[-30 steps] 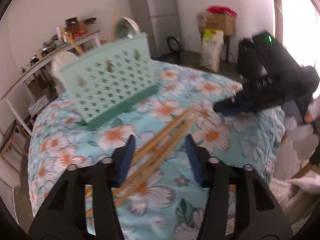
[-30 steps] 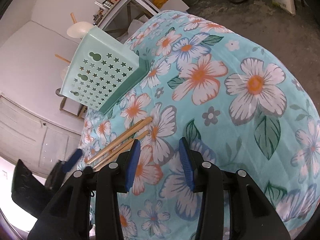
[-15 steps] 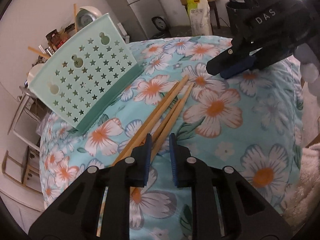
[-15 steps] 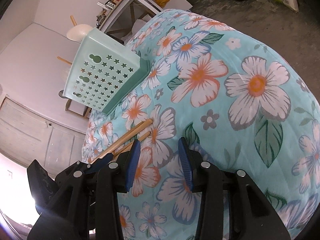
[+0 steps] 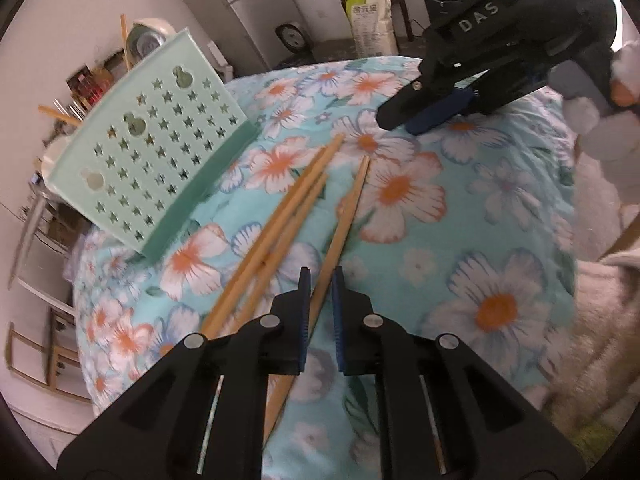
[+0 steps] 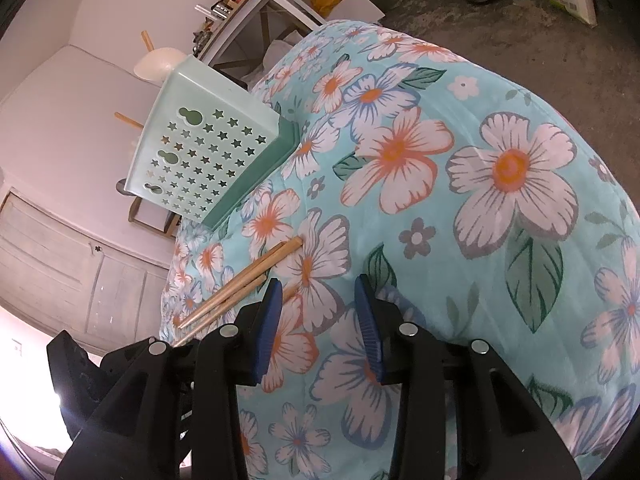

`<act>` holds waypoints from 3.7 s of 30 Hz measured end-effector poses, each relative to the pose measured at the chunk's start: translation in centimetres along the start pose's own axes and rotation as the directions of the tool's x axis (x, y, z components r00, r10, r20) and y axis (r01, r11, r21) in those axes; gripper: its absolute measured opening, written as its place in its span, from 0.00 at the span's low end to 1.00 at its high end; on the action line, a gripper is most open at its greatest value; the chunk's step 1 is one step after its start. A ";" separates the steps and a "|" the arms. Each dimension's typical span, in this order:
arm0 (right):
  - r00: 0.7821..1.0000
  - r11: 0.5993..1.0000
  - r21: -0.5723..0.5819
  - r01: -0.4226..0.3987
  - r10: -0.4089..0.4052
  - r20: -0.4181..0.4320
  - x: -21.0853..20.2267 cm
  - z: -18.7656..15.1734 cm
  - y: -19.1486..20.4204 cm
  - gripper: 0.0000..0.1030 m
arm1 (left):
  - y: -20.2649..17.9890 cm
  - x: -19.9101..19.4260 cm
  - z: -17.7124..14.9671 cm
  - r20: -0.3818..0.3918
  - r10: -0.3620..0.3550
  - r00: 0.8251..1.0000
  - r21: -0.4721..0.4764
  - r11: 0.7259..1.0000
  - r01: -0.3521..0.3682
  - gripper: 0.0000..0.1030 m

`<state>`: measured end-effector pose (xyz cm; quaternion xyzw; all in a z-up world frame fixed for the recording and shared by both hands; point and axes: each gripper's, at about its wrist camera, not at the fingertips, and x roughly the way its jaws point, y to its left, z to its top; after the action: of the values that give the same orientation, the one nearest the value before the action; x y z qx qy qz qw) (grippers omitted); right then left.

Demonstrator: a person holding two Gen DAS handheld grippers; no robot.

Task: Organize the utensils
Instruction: 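Close the left gripper on a wooden chopstick and lift it, then grasp a chopstick with the right gripper while the left holds its chopstick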

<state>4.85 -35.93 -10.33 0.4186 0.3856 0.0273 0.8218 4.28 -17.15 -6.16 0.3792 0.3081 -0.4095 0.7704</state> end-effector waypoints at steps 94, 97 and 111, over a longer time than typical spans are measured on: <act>0.961 0.883 0.428 -0.192 0.256 -0.099 9.5 -0.4 3.1 0.13 | 16.1 -10.8 -4.2 0.301 -0.008 0.953 -0.689 0.689 0.224 0.06; 0.967 0.894 0.412 -0.176 0.236 -0.099 10.0 0.0 3.7 0.10 | 16.1 -10.8 -4.2 0.301 -0.008 0.954 -0.688 0.690 0.223 0.06; 0.977 0.923 0.334 -0.194 0.214 -0.024 5.8 -0.9 4.0 0.10 | 16.0 -10.7 -4.0 0.294 -0.007 0.956 -0.692 0.688 0.218 0.06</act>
<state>9.46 -30.62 -11.40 0.5868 0.3636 0.0604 0.7210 12.40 -3.55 5.47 -0.0302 0.3588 -0.3509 0.8644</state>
